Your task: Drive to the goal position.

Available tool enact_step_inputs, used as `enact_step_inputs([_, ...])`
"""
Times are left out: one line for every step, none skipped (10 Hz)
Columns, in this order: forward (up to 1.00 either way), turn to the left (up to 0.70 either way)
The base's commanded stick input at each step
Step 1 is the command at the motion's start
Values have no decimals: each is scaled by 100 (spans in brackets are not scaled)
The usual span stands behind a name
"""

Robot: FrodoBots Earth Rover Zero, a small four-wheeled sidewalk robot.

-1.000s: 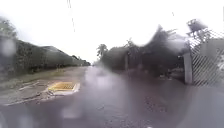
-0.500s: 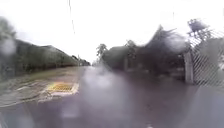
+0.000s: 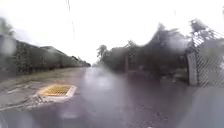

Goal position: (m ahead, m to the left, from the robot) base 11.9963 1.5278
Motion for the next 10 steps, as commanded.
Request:
enact_step_inputs([70,0])
enact_step_inputs([70,0])
enact_step_inputs([70,0])
enact_step_inputs([70,0])
enact_step_inputs([70,0])
enact_step_inputs([70,0])
enact_step_inputs([70,0])
enact_step_inputs([70,0])
enact_step_inputs([70,35])
enact_step_inputs([70,35])
